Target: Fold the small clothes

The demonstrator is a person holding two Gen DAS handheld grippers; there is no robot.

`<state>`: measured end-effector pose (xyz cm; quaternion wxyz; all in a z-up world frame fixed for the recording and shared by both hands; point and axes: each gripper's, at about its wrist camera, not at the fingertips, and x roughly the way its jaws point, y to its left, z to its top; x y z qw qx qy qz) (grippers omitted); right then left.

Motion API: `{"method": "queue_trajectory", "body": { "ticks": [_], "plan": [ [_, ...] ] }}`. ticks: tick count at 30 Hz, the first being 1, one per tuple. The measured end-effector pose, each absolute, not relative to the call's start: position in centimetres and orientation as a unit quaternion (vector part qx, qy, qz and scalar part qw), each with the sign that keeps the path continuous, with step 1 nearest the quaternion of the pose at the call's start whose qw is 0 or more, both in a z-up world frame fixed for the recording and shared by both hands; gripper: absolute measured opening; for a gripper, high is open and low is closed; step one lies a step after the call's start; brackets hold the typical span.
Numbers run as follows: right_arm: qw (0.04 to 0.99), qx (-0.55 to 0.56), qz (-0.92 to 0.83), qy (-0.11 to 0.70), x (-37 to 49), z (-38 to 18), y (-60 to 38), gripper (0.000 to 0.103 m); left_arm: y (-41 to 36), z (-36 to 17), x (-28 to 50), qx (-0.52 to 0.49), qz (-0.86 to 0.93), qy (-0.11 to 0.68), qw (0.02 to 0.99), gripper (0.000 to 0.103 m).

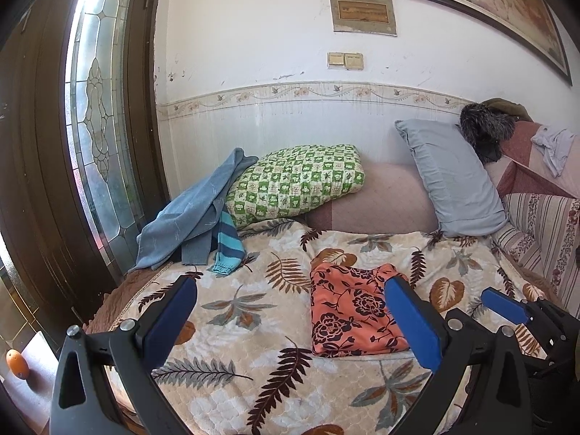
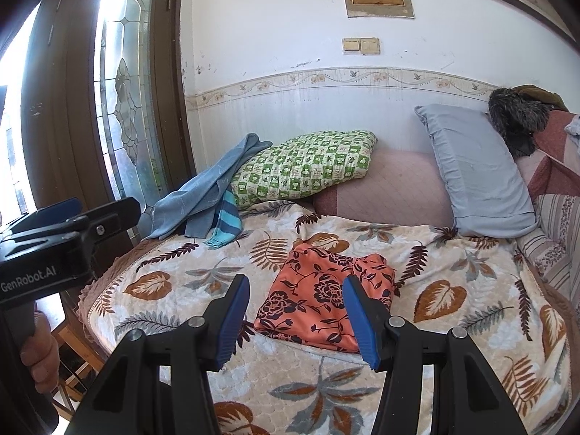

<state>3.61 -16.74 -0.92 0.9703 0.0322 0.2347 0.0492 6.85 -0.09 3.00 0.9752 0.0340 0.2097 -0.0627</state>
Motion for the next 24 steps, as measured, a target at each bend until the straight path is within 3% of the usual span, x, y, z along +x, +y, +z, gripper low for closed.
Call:
{"method": "queue_trajectory", "body": {
  "ticks": [24],
  "plan": [
    [0.971,0.016,0.063,0.229,3.5,-0.2,-15.5,0.057,1.3,4.1,6.2,0.022,-0.076,0.200,0.977,0.103]
  ]
}}
